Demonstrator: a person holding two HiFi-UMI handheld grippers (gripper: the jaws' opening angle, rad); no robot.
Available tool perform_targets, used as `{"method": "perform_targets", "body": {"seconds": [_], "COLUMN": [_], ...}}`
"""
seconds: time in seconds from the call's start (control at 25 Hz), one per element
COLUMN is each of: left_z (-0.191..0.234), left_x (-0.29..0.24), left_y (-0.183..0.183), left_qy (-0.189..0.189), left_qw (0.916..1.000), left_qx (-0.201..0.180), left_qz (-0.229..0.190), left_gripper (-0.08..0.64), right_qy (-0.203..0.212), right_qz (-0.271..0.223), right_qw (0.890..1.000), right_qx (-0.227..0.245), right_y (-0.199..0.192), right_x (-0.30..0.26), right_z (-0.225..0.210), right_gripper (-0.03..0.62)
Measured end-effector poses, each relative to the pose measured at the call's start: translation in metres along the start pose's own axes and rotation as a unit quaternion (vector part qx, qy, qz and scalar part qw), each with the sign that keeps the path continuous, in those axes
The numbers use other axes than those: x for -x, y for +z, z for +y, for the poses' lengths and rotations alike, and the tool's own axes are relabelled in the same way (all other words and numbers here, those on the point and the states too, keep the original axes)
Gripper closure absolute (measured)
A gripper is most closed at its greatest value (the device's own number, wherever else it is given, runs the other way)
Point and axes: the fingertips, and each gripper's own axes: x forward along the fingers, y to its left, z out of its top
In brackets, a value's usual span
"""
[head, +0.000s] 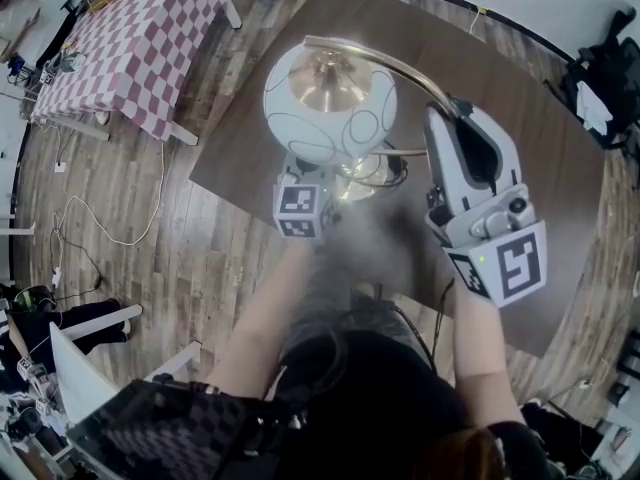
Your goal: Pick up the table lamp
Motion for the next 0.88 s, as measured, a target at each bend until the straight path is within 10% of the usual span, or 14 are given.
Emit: {"method": "perform_targets", "body": {"seconds": [0.88], "left_z": [-0.006], "left_x": [0.022], "left_y": [0.037], "left_qy": [0.006], "left_qw": [0.9999], "left_qx": [-0.01], "left_qz": [0.001], "left_gripper": [0.56], "right_qy": [0.011], "right_qz": [-0.021], "right_qw": [0.999], "right_qx": [-0.022], "right_y": [0.04], "right_x": [0.0], "right_z": [0.001], "right_gripper": [0.549]}}
